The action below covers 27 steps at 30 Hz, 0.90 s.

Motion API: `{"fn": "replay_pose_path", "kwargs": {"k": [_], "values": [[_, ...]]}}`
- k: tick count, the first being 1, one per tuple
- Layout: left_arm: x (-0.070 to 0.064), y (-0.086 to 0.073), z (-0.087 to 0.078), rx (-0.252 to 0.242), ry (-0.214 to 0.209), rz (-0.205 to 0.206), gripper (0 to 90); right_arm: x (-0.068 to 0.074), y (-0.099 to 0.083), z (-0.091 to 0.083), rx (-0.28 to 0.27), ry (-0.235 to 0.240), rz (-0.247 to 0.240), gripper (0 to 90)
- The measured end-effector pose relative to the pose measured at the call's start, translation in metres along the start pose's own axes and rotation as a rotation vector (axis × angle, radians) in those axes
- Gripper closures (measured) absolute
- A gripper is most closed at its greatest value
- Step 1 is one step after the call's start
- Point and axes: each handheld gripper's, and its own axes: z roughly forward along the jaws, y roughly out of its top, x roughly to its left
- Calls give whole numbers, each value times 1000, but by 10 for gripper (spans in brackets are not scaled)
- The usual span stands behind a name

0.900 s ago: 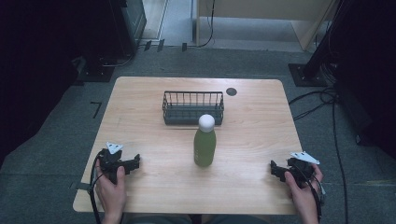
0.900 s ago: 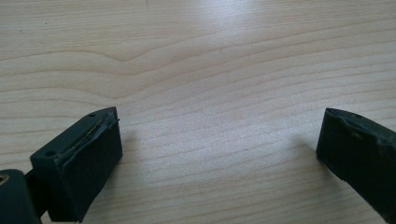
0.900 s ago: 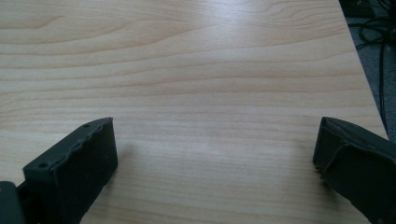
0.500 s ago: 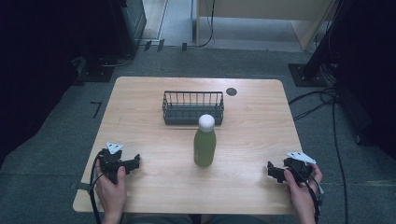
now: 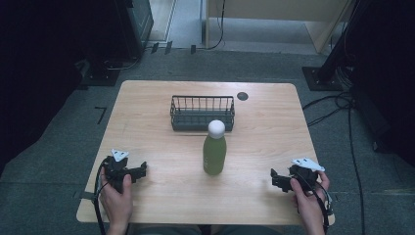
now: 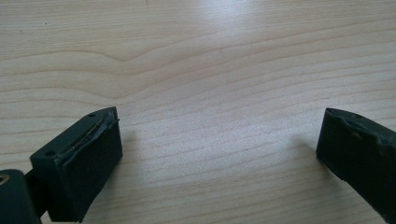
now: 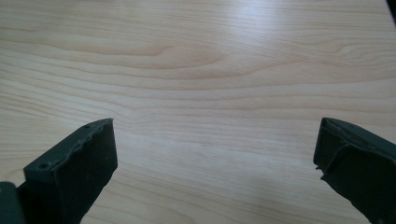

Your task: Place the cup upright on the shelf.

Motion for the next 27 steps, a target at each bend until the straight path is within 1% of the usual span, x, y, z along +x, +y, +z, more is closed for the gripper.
{"fn": "replay_pose_path", "kwargs": {"k": [1,2,3,4,8,9,10,12,13,14,16,17,21,22,23,24,25,26,27], "values": [[0,0,0,0,0,0,8,0,0,0,0,0,0,0],[0,0,0,0,0,0,8,2,1,0,-4,12,-3,0],[0,0,0,0,0,0,8,5,2,-1,-8,22,-7,0],[0,0,0,-1,0,-2,8,10,4,-2,-17,38,-22,0],[0,0,0,-1,0,-1,8,19,8,-6,-24,67,-38,0],[0,0,0,-1,0,-1,8,19,8,-6,-24,67,-38,0],[0,0,0,0,0,0,8,25,10,-6,-26,85,-48,0],[0,0,0,0,0,1,8,27,11,-7,-26,90,-54,0],[0,0,0,0,0,0,8,31,12,-7,-27,93,-55,0],[0,0,0,0,0,0,8,38,14,-8,-30,103,-72,0],[0,0,0,0,0,0,8,40,15,-8,-33,105,-77,0],[0,0,0,0,0,1,8,47,17,-9,-38,117,-94,0],[0,0,0,-1,0,-2,8,56,20,-11,-59,155,-100,0],[0,0,0,0,0,0,8,56,20,-11,-59,155,-100,0],[0,0,0,0,0,1,8,58,21,-11,-62,159,-101,0],[0,0,0,0,0,1,8,63,22,-11,-69,159,-108,0],[0,0,0,0,0,1,8,63,22,-11,-69,159,-108,0],[0,0,0,0,0,1,8,66,22,-11,-71,158,-113,0],[0,0,0,0,0,0,8,72,22,-11,-75,169,-124,0]]}}
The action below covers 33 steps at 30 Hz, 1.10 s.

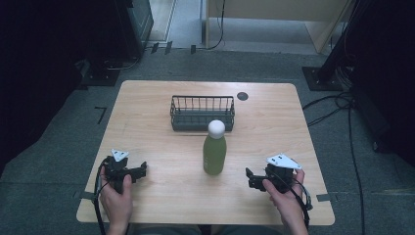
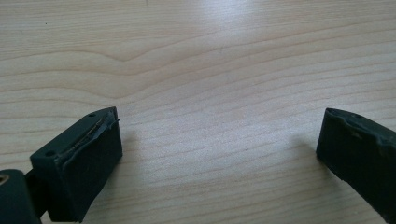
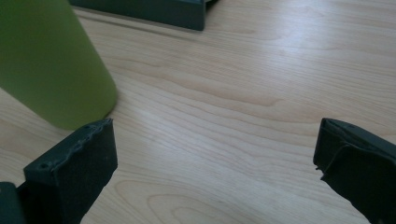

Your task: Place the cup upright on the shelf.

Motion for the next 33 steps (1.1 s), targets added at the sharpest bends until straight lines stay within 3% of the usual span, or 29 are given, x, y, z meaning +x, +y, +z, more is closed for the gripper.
{"fn": "replay_pose_path", "kwargs": {"k": [12,16,26,30,33], "values": [[0,0,0,0,0,0,8,31,7,6,-9,99,-22,0],[0,0,0,-1,1,-2,8,37,8,8,-11,103,-35,0],[0,0,0,-1,0,-2,8,61,16,17,-16,165,-67,0],[0,0,0,-1,1,-1,8,67,18,19,-26,170,-65,0],[0,0,0,-1,1,-1,8,72,21,23,-45,170,-28,33]]}}
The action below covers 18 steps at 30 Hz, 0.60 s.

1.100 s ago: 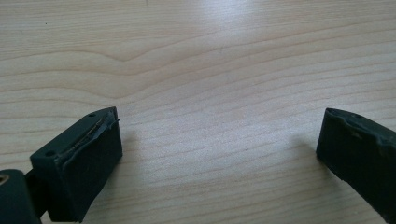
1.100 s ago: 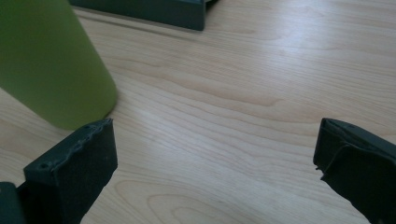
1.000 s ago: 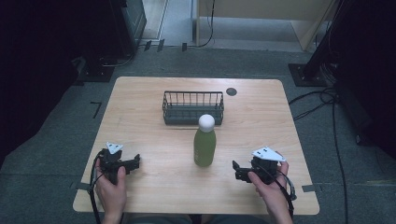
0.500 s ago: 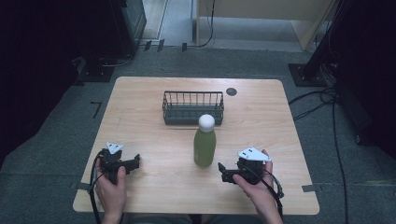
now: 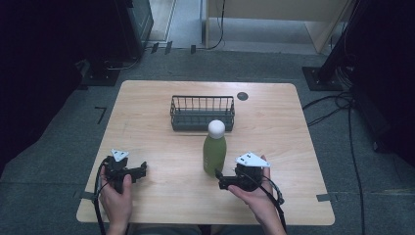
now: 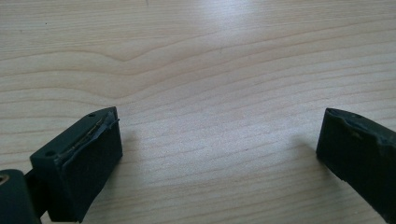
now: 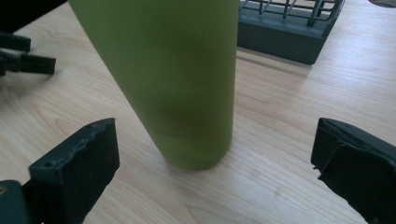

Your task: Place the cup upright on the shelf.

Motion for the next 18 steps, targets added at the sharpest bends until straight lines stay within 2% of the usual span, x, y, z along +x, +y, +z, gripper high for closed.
{"fn": "replay_pose_path", "kwargs": {"k": [18], "values": [[0,0,0,0,0,0,8,18,14,19,-52,10,-12,142]]}}
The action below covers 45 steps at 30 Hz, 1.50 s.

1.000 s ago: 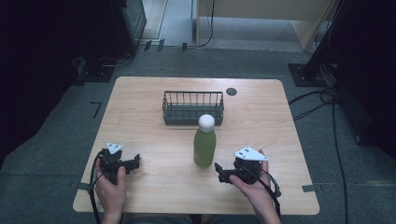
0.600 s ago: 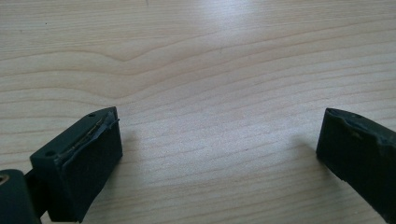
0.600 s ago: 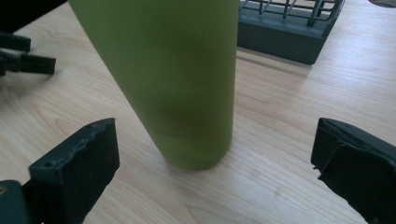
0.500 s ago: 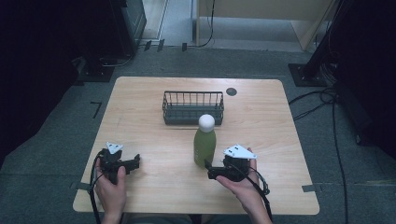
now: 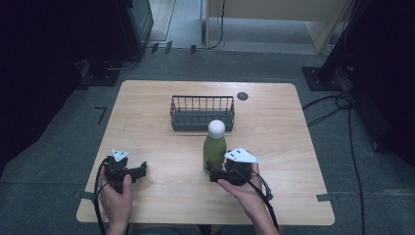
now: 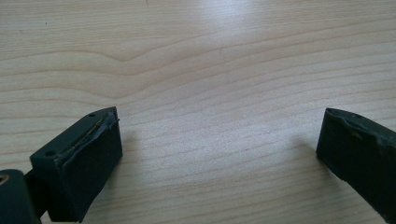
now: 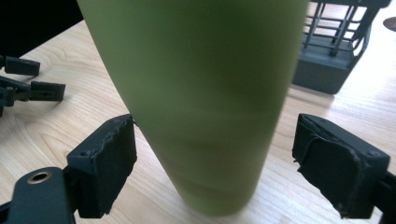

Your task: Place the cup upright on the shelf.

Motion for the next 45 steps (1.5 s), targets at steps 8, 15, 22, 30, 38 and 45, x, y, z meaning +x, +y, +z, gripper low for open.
{"fn": "replay_pose_path", "kwargs": {"k": [8,15,22,30,38,45], "values": [[0,0,0,0,0,0,8,3,10,6,-23,-3,-7,149],[0,0,0,0,0,1,8,6,15,11,-39,-5,-13,172],[0,0,0,0,0,0,8,7,18,14,-60,-9,-33,181],[0,0,0,0,0,1,8,9,18,16,-84,-26,-70,202],[0,0,0,1,1,1,8,7,20,16,-92,-28,-84,204],[0,0,0,0,0,2,8,4,30,12,-107,-22,-60,204]]}}
